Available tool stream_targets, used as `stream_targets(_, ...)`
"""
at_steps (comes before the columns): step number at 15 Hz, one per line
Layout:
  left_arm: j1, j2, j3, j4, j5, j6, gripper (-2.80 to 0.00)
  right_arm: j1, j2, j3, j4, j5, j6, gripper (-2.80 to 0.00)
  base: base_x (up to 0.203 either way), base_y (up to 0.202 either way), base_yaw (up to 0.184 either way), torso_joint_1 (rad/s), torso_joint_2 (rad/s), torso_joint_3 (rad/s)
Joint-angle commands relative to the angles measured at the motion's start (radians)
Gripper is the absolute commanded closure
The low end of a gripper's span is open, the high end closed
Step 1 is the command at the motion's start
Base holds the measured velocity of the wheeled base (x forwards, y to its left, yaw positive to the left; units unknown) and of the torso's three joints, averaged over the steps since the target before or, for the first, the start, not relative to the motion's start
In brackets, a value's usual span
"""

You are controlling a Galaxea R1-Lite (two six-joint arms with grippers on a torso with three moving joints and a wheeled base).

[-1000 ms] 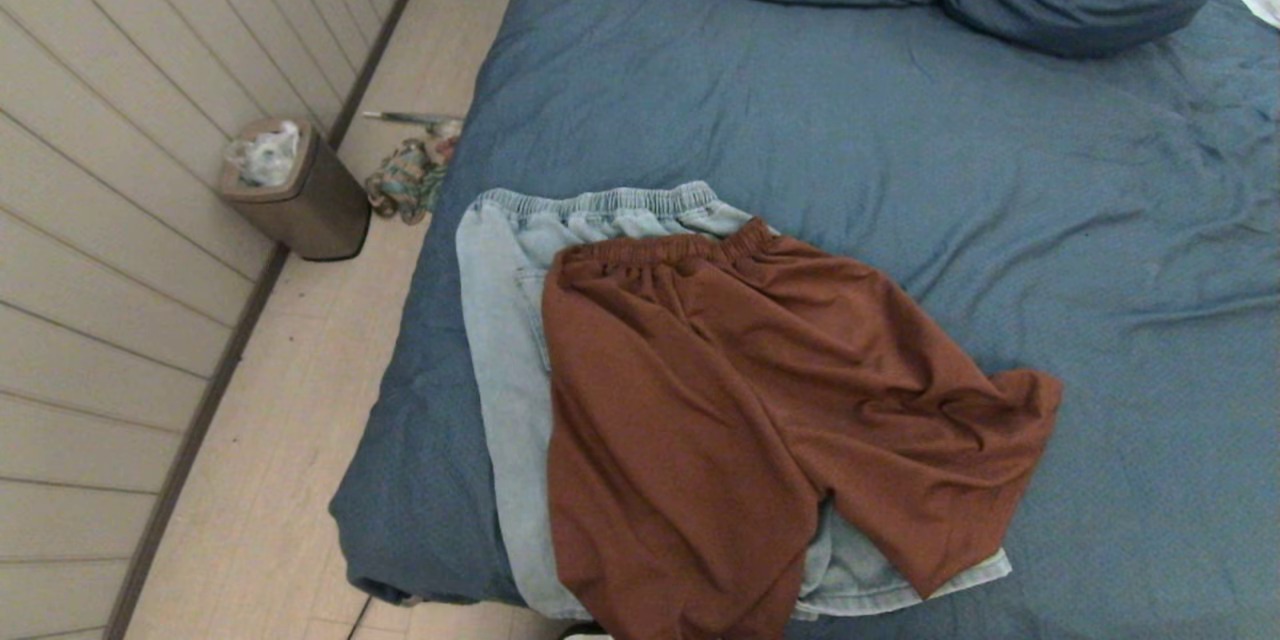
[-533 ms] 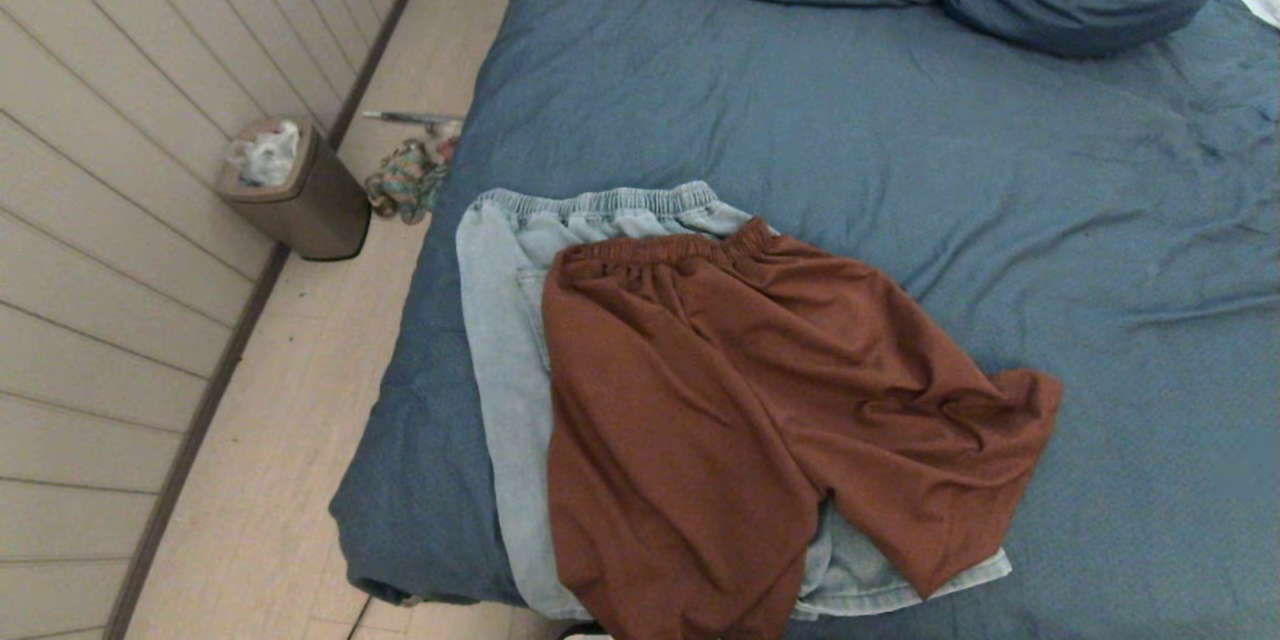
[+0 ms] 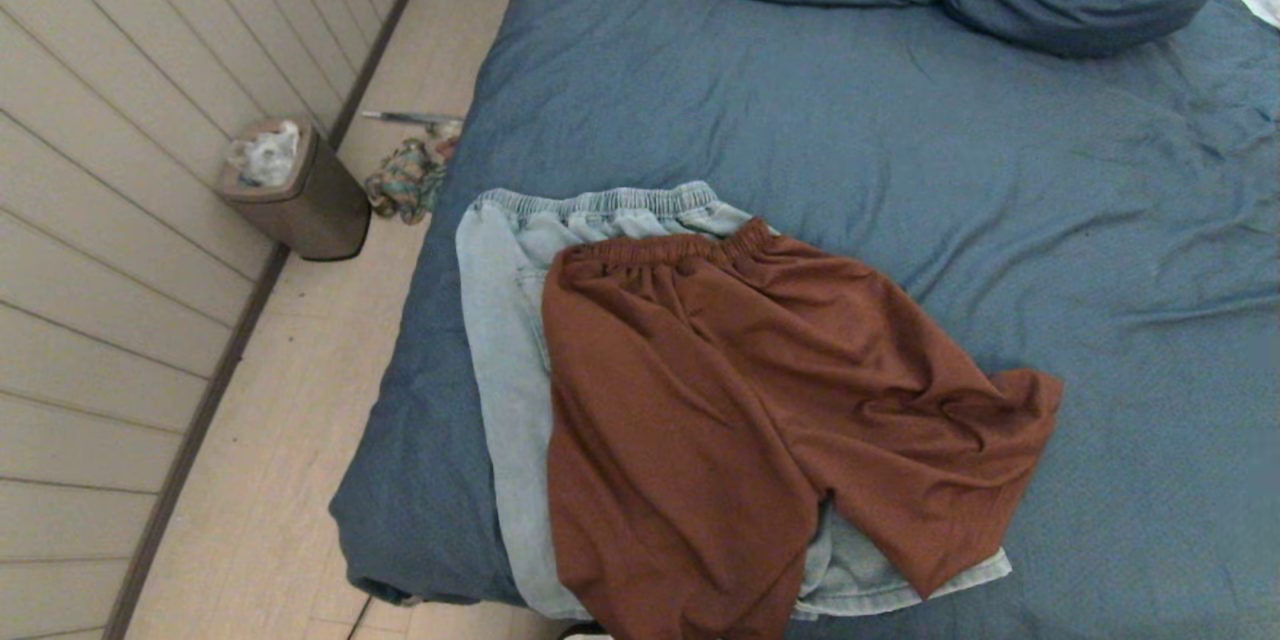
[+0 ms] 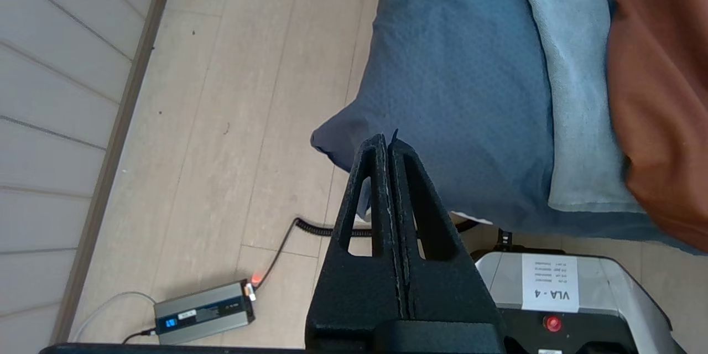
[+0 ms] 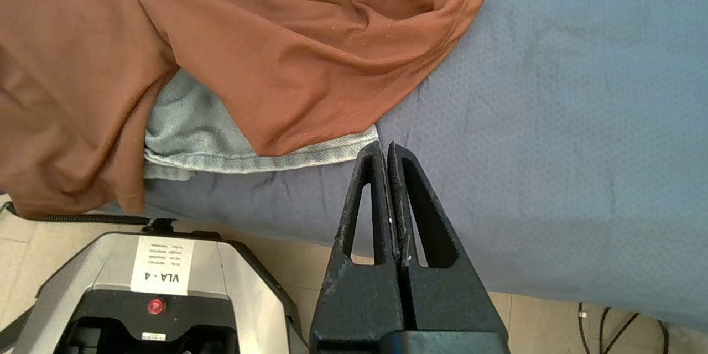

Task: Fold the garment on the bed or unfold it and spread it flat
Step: Fold the brown shorts

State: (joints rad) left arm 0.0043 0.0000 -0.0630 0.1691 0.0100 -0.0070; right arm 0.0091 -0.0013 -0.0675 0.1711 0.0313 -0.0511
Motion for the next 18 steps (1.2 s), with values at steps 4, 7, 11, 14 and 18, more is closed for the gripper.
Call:
stream_targets(4, -0.001, 0.002, -0.001, 0.0, 0.001, -0.001, 0.0, 0.0, -0.008, 0.006, -0.007, -0.005, 0.003, 0.0, 0.0, 0.0, 0.0, 0.0, 0.0, 0.0)
stream_targets(7, -0.001, 0.002, -0.001, 0.0, -0.002, 0.012, 0.0, 0.0, -0.008, 0.006, -0.012, -0.005, -0.001, 0.0, 0.0, 0.0, 0.0, 0.0, 0.0, 0.0)
stream_targets(11, 0.0, 0.039, -0.046, 0.009, 0.002, 0.006, 0.0, -0.001, 0.026, -0.061, 0.006, 0.008, -0.004, 0.0, 0.0, 0.0, 0.0, 0.0, 0.0, 0.0)
stream_targets(14, 0.0, 0.279, -0.271, 0.003, -0.019, -0.059, 0.0, 0.008, 0.256, -0.253, 0.012, 0.021, 0.062, 0.0, 0.0, 0.0, 0.0, 0.0, 0.0, 0.0)
stream_targets(18, 0.0, 0.571, -0.543, -0.011, -0.104, -0.151, 0.0, 0.069, 0.557, -0.532, 0.012, 0.029, 0.227, 0.0, 0.0, 0.0, 0.0, 0.0, 0.0, 0.0)
